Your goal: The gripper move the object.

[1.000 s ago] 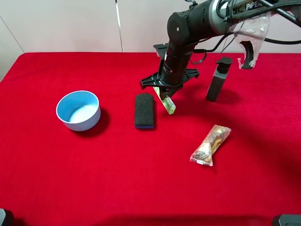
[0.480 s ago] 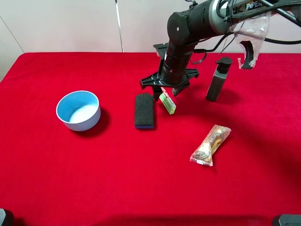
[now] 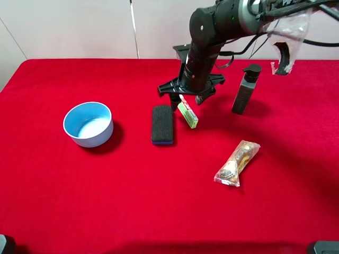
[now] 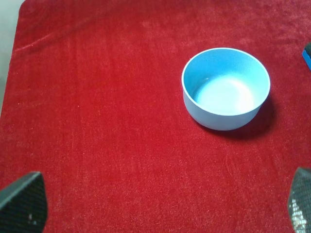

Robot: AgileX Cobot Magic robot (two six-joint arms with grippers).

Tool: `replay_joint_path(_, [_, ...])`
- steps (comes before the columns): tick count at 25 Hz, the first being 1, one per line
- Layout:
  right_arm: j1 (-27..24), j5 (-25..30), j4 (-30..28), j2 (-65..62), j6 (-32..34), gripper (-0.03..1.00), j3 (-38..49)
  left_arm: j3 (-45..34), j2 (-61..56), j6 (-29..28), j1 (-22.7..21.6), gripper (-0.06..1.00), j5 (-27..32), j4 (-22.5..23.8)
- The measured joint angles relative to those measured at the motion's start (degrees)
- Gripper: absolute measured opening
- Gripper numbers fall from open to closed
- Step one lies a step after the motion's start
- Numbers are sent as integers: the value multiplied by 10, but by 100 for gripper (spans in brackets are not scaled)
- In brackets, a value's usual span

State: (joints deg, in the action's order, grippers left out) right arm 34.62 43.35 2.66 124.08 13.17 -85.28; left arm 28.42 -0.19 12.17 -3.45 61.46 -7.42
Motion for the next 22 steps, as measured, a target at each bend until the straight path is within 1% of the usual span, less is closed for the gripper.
replay_joint_path(7, [0,31,0,-33,0,50,-1,0,0,0,0,99,0,0])
replay_joint_path(15, [0,86,0,-81,-2,51,-1,0,0,0,0,99,0,0])
replay_joint_path(22, [0,151,4,-124,-17,59,-1,0,0,0,0,99,0,0])
